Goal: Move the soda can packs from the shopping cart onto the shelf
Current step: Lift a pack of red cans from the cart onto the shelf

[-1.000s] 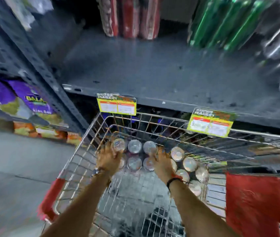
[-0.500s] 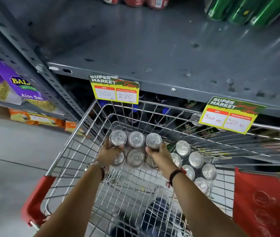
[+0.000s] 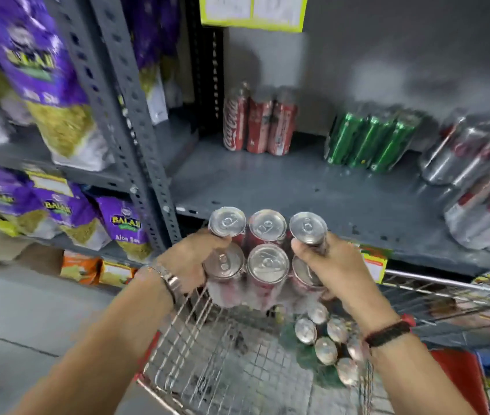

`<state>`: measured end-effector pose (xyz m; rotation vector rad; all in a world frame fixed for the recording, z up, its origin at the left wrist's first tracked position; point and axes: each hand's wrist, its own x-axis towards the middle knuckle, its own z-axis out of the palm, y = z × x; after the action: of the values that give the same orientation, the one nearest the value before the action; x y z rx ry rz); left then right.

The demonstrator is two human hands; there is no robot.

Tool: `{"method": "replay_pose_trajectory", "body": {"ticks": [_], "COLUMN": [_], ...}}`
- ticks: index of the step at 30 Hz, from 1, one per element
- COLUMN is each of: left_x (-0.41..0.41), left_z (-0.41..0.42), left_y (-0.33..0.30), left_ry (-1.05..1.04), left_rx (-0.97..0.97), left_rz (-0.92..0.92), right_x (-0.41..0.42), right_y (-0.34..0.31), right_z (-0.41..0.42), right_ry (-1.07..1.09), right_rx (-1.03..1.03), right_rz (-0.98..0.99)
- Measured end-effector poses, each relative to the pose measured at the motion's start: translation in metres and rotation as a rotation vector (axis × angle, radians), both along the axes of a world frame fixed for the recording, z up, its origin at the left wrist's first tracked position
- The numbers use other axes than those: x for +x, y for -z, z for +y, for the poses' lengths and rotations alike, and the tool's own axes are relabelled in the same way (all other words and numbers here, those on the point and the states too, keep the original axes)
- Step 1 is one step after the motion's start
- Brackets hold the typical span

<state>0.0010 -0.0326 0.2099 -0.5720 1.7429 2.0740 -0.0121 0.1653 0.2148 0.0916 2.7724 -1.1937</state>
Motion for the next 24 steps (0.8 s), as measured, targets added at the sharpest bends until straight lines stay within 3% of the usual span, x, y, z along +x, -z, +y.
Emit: {"method": "replay_pose_trajectory", "body": {"ticks": [4, 9, 19, 24], "left_x": [-0.024, -0.074, -0.162, -0.169], "left_z": [-0.011, -0.017, -0.023, -0.023], "left_y": [-0.049, -0.083, -0.065, -0.051], "left_ry": [0.01, -0.094, -0.141, -0.163], "left_rx": [0.042, -0.001, -0.096, -0.074], "left_rz": [0.074, 0.004, -0.109, -0.026], "right_x": [-0.028, -0.095, -0.203, -0.209], "right_y": [-0.054, -0.08, -0.046, -0.035], "right_z": [-0.009, -0.025, -0.041, -0.041], "right_ry": [-0.001, -0.008, -0.02, -0.021], "right_rx": [-0.002, -0.091, -0.153, -0.118], "right_rz": [0.088, 0.103, -0.033, -0.032]}}
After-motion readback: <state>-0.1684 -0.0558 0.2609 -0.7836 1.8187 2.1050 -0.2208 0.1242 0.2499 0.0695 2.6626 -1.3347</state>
